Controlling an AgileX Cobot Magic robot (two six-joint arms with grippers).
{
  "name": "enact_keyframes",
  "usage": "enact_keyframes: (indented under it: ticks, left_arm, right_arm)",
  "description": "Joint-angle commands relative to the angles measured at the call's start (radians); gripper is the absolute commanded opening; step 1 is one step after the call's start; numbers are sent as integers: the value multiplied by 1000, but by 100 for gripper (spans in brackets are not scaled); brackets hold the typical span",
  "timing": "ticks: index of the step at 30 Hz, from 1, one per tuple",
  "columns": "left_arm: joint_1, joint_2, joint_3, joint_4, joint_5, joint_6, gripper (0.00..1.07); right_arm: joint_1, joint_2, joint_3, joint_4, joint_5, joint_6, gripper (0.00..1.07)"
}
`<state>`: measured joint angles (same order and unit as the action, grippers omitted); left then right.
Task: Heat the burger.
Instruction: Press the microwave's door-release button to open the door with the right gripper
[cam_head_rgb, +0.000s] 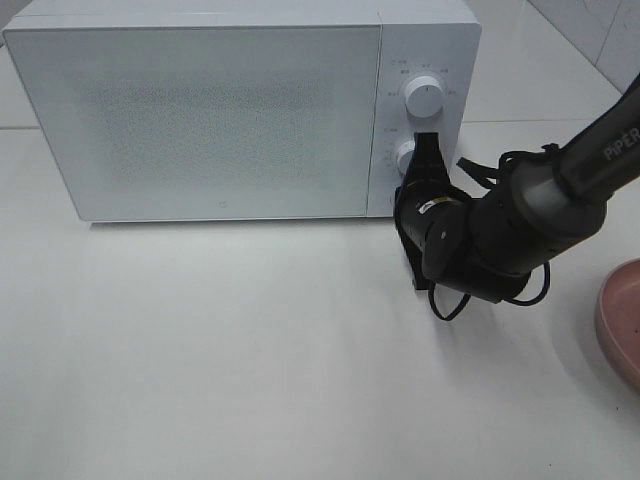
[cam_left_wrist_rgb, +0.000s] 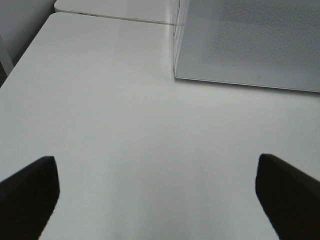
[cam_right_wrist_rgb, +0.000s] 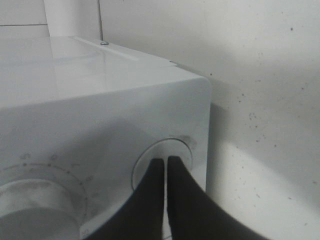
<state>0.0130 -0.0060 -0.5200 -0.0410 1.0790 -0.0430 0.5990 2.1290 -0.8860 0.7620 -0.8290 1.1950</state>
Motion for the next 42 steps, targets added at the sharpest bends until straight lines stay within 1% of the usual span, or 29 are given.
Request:
enact_keyframes:
  ticks: [1, 9, 14, 23, 27, 29, 37, 42]
  left_arm:
    - [4, -18, 3, -8, -7, -1, 100]
    - [4, -18, 3, -8, -7, -1, 100]
    - [4, -18, 3, -8, -7, -1, 100]
    - [4, -18, 3, -8, -7, -1, 100]
    - [4, -18, 3, -8, -7, -1, 100]
    - [4, -18, 3, -8, -7, -1, 100]
    - [4, -18, 3, -8, -7, -1, 100]
    - [4, -18, 3, -8, -7, -1, 100]
  right_arm:
    - [-11, 6, -12, 3, -30, -12, 0]
    - [-14, 9, -12, 3, -39, -11, 0]
    - [-14, 29, -30, 0, -36, -6, 0]
    - [-14, 29, -35, -10, -80, 1, 0]
    - [-14, 26, -35, -37, -88, 24, 0]
    - [-14, 26, -35, -75, -104, 59, 0]
    - [-12, 13, -36, -108, -106, 87, 0]
    - [-12, 14, -38, -106, -108, 87, 0]
